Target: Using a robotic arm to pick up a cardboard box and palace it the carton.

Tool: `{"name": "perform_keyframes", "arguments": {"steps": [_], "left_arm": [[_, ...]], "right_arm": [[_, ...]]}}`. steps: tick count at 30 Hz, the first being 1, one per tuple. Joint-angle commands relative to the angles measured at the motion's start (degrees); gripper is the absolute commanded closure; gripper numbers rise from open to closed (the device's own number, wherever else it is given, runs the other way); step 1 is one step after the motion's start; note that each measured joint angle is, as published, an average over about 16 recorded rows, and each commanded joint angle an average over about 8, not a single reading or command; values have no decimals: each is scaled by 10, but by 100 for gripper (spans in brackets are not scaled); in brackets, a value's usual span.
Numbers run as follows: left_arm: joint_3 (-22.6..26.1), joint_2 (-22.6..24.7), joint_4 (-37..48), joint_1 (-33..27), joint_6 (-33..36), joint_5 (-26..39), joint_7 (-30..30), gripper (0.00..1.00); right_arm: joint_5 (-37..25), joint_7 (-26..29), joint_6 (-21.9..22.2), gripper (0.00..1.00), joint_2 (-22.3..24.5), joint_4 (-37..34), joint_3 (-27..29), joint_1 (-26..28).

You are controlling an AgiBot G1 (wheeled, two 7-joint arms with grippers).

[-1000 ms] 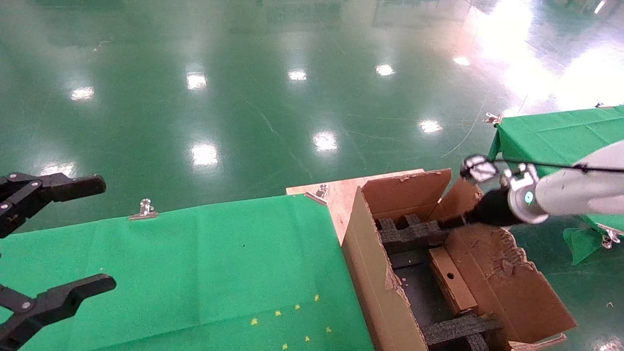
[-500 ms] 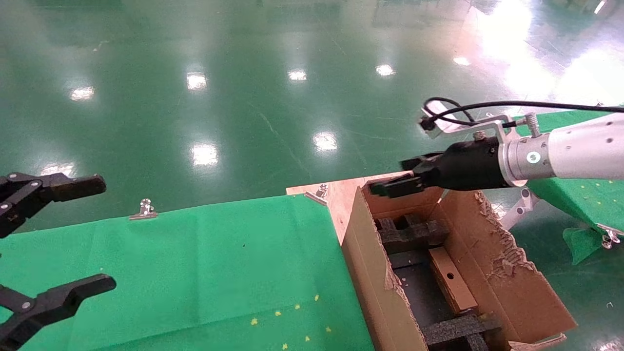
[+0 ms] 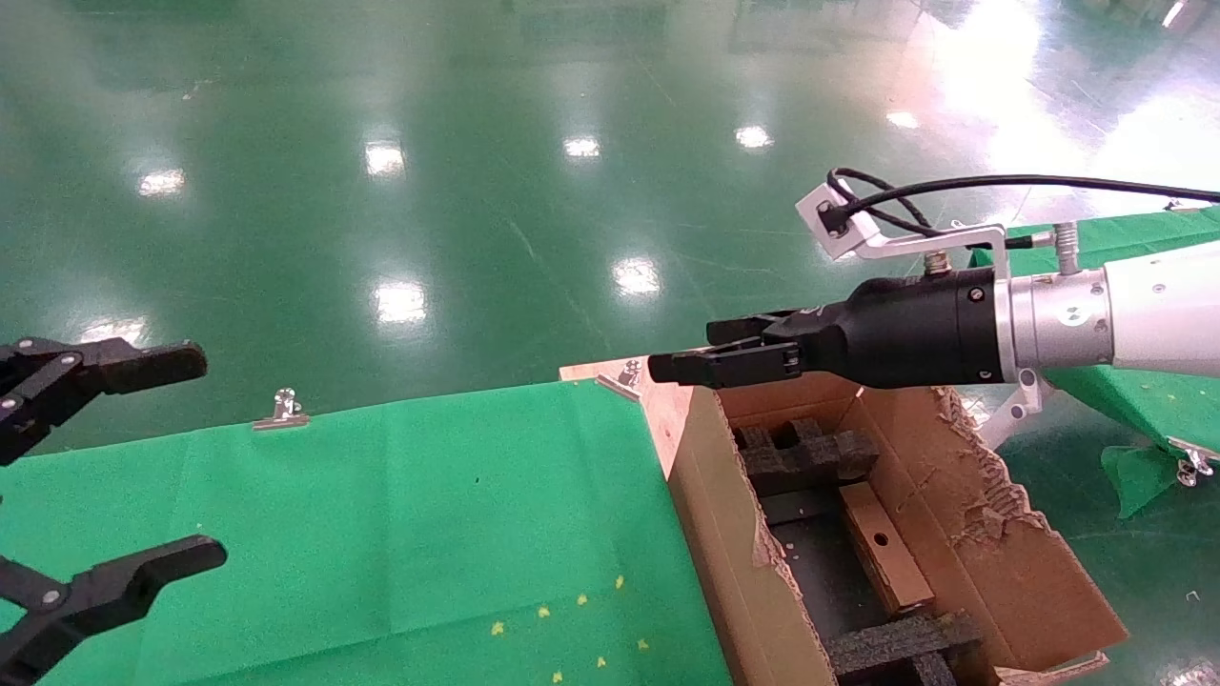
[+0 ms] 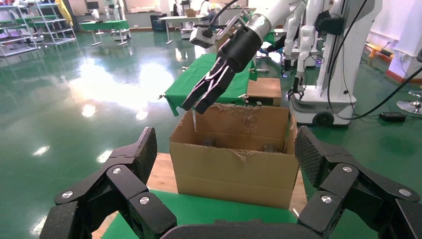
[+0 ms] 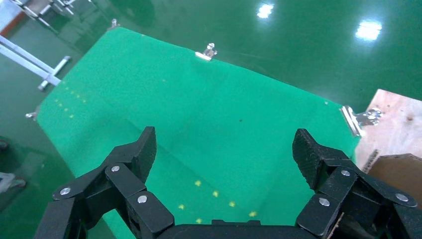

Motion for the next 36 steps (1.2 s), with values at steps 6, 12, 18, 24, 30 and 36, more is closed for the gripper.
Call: {"name": "perform_keyframes", "arguments": {"steps": [6,12,18,24,30,36], "left_arm": [[0,0,0,0,0,0,0,0],[0,0,0,0,0,0,0,0],[0,0,0,0,0,0,0,0],[0,0,0,0,0,0,0,0],[0,0,0,0,0,0,0,0],[0,0,0,0,0,0,0,0]], "right_arm": [[-7,-8,-8,0,-4,4,29,-19],[-18,-31,-33,0,-12,20,107,-68],[-29,-55,-59,0,-19,35,188,-118],[-40,-80,-85,0,-27,51,268,-169],[-52,-104,-112,0,-35,67,350,-220],[-63,-128,-138,0,-43,83,431,-271]]}}
